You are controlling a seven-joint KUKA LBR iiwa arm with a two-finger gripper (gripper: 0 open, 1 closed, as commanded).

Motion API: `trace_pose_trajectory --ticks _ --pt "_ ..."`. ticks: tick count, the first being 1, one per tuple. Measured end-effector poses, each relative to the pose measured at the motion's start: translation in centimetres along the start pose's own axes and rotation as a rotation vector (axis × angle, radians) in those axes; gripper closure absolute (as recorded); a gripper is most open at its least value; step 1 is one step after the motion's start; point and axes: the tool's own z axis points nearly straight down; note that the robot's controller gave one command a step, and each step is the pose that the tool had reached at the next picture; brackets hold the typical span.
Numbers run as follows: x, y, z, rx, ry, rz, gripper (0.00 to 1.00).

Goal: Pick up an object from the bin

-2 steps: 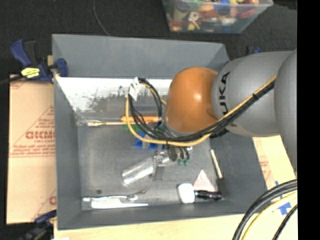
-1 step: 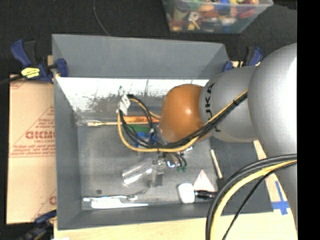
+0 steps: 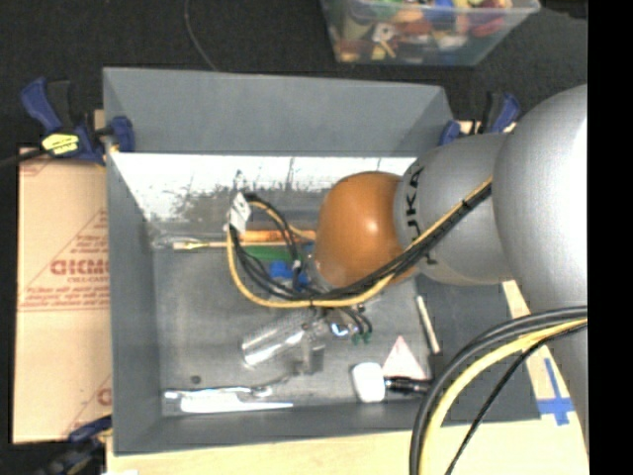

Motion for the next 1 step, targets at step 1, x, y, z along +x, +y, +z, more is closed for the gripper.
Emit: trace_pose_trajectory --ticks 1 --pt "-0.7 -0.5 -0.06 -0.002 -0.002 0.063 0.0"
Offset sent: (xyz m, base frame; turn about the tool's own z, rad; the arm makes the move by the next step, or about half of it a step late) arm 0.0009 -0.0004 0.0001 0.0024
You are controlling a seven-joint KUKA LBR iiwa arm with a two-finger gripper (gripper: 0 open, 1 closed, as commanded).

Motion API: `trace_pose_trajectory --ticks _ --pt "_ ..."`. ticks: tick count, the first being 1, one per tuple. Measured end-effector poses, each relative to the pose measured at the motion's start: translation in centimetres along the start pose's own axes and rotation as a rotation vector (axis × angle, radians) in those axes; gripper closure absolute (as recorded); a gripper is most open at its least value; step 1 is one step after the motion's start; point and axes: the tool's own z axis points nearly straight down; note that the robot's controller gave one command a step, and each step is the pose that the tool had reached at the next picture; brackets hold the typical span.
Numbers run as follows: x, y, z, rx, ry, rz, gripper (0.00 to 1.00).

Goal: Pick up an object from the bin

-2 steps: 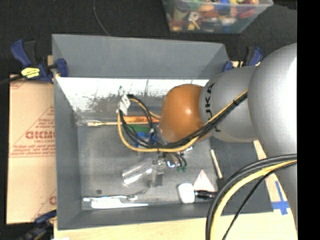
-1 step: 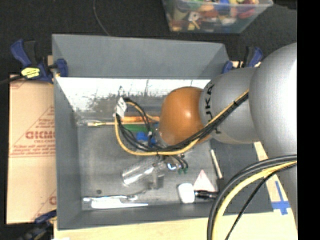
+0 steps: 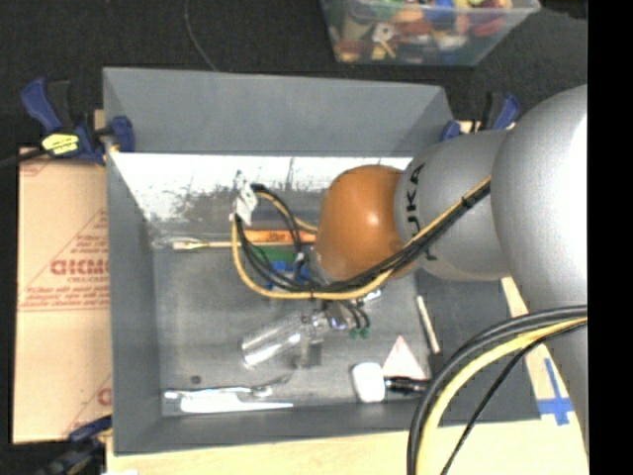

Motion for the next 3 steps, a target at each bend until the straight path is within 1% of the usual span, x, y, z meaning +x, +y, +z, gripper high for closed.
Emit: trace_pose_trajectory --ticks 1,2,3 --pt "0.43 0.15 -0.01 0.003 0.0 -0.042 0.0" --pt "-0.1 0.02 -0.11 -0.002 -0.005 -0.004 1.0" --pt "-0.1 0.02 -0.12 -0.002 -0.005 -0.004 1.0"
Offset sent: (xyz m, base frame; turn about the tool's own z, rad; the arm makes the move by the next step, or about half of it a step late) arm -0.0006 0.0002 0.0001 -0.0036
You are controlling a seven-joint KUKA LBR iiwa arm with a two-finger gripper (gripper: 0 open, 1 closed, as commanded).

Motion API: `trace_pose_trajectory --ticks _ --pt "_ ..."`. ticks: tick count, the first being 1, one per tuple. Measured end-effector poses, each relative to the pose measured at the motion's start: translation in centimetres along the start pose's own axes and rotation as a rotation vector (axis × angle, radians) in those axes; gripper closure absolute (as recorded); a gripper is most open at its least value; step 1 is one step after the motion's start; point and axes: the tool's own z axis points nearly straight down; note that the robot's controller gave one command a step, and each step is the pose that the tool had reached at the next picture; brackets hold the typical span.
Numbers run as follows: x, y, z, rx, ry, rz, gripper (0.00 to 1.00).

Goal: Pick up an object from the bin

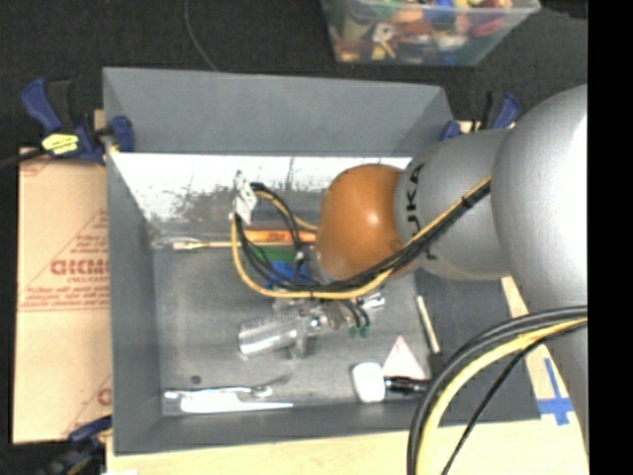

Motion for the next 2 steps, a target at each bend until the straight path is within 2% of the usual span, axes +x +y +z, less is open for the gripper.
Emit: trace_pose_trajectory --ticks 1,2 --pt "0.0 -0.1 -1.2 0.0 -0.002 0.001 1.0" --pt "0.0 -0.1 -7.7 0.001 0.002 0.003 1.0"
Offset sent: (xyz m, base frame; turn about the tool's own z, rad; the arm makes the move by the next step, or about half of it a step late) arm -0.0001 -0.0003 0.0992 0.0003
